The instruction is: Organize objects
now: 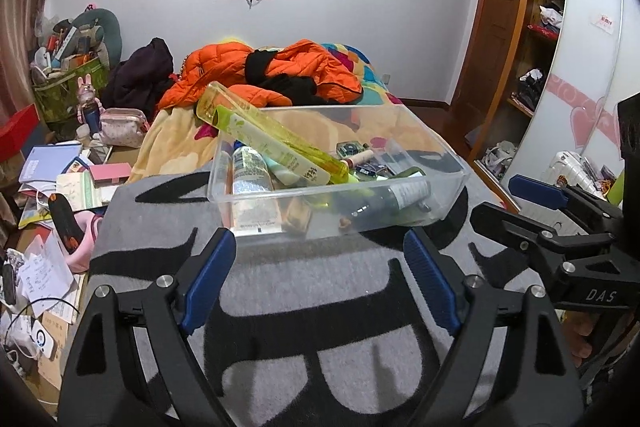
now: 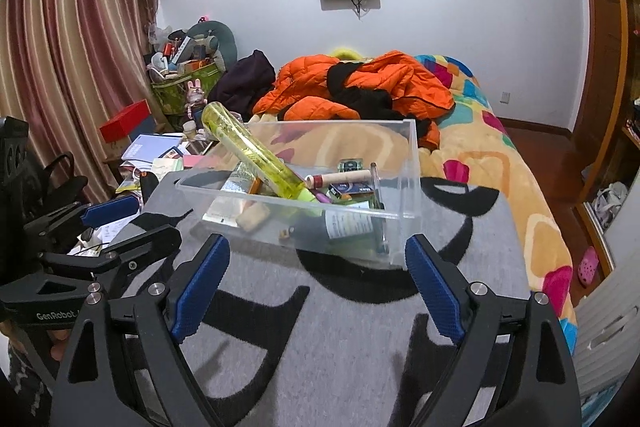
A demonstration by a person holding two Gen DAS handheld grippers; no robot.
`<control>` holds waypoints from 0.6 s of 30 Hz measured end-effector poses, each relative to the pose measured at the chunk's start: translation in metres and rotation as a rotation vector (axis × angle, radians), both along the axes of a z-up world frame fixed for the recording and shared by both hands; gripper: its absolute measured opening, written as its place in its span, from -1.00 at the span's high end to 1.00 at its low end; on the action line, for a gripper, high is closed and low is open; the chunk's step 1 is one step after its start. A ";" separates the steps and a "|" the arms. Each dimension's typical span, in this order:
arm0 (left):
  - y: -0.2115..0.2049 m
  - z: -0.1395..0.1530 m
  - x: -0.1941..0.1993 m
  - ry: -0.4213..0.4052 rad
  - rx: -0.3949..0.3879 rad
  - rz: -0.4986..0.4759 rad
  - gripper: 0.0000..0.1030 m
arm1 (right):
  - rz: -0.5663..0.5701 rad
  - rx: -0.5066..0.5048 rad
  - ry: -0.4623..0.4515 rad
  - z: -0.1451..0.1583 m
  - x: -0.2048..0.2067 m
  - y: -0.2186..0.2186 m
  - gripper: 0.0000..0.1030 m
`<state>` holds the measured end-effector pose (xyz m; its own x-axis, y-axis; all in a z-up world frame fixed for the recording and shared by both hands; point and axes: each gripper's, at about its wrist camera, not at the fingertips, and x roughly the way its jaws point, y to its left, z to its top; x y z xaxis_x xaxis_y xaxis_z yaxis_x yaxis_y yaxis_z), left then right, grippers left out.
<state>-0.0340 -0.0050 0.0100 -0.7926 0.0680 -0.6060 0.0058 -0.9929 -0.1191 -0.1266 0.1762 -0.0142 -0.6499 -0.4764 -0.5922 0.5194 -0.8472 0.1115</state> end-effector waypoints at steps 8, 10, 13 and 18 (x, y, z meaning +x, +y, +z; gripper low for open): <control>0.002 -0.003 0.001 -0.005 0.003 0.002 -0.67 | -0.002 -0.007 -0.008 -0.001 0.001 0.002 -0.71; 0.001 -0.003 0.001 -0.006 0.005 0.003 -0.67 | -0.001 -0.006 -0.009 -0.001 0.001 0.002 -0.71; 0.001 -0.003 0.001 -0.007 0.007 0.006 -0.68 | 0.000 -0.008 -0.010 -0.001 0.001 0.002 -0.71; 0.001 -0.002 0.001 -0.008 0.006 0.006 -0.67 | 0.000 -0.009 -0.011 -0.001 0.002 0.002 -0.71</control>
<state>-0.0331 -0.0041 0.0075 -0.7879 0.0672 -0.6121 0.0128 -0.9920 -0.1255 -0.1242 0.1780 -0.0152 -0.6435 -0.4822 -0.5945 0.5185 -0.8459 0.1249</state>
